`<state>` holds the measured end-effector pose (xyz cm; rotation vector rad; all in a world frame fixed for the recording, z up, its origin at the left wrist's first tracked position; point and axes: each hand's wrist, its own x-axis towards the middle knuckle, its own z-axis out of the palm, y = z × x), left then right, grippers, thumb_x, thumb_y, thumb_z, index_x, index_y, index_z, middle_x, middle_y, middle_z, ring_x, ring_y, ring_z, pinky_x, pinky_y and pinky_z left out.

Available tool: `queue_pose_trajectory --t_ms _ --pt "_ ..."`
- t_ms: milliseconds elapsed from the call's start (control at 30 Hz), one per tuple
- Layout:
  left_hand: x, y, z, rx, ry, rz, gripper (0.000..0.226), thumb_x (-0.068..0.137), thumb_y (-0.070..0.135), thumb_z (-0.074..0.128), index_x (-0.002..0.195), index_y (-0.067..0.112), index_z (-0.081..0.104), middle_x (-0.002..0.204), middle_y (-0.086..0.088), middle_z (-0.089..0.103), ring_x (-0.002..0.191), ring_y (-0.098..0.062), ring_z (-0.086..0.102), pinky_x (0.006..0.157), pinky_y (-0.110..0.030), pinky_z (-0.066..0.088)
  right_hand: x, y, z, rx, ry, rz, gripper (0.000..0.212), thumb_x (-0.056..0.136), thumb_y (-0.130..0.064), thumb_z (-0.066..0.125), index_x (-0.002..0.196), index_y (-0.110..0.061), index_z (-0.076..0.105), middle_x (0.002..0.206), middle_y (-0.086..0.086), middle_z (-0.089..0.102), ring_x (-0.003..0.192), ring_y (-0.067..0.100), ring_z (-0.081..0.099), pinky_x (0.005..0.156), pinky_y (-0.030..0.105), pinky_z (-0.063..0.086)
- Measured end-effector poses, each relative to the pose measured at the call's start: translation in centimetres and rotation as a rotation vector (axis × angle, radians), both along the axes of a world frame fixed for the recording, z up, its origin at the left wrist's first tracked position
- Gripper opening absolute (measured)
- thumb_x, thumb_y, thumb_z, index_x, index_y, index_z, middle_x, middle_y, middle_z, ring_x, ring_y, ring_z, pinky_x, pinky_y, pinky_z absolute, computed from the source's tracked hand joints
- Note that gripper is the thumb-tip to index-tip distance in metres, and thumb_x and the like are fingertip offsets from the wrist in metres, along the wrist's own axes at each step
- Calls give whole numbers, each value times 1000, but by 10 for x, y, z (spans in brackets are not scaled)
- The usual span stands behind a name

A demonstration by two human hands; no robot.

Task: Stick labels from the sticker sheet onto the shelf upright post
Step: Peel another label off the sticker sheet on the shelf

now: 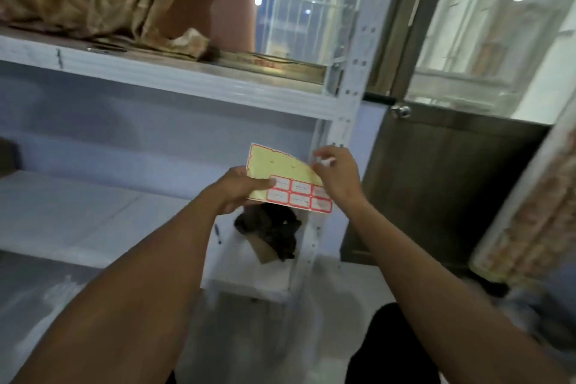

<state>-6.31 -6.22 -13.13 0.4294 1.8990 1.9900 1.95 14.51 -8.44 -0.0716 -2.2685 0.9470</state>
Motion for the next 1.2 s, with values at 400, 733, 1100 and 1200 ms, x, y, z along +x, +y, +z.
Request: queue_pose_trajectory --t_ms 400,733,1100,1200 --pt "17 69 33 149 -18 -128 29 103 29 56 125 10 62 118 -12 74 110 -33 71 98 -48 56 30 22 18 719 3 50 26 95 -20 64 119 -14 72 117 7 67 102 25 53 89 39 44" --pt "16 70 2 245 -98 29 32 104 23 55 130 4 59 118 -15 73 105 -34 72 95 -50 57 13 4 -8 786 63 100 13 92 -3 62 87 -2 74 88 13 66 81 30 56 72 44 48" --pt "25 66 30 139 0 12 27 98 23 65 120 8 65 112 -14 76 106 -34 72 100 -50 55 12 6 13 641 3 123 28 91 -1 62 118 -6 64 116 13 62 109 28 54 90 34 40" --pt "25 68 31 114 27 -4 29 98 24 66 123 10 66 111 -13 76 106 -34 72 101 -53 53 13 6 18 592 -69 122 26 88 2 61 113 -6 63 108 13 61 99 28 56 83 34 43"
